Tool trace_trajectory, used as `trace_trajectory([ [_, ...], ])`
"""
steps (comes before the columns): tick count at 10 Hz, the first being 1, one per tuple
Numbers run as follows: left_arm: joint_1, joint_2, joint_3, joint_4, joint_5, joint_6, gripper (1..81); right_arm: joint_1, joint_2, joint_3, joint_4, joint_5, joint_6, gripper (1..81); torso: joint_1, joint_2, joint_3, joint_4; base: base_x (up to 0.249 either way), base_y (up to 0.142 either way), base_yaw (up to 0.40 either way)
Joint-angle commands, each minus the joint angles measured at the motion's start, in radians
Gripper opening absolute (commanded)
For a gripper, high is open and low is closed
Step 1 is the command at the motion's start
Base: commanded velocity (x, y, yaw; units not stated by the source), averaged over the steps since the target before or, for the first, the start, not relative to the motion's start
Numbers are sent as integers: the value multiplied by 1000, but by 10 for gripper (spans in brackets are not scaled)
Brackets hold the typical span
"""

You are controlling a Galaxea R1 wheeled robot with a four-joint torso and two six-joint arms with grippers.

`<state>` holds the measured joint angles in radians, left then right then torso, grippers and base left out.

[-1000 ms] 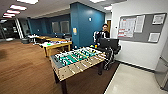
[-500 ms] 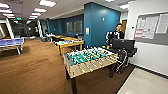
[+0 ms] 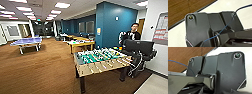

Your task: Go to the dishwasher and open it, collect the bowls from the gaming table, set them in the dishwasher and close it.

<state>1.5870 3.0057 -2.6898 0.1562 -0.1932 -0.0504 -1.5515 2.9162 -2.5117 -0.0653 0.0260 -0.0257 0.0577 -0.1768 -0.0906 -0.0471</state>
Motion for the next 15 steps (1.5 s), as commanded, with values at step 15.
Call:
trace_trajectory([
  [15,-49,-7,1,5,40,1,811,50,-1,-2,-14,-47,-3,811,0,0,0,0,0,0,246],
])
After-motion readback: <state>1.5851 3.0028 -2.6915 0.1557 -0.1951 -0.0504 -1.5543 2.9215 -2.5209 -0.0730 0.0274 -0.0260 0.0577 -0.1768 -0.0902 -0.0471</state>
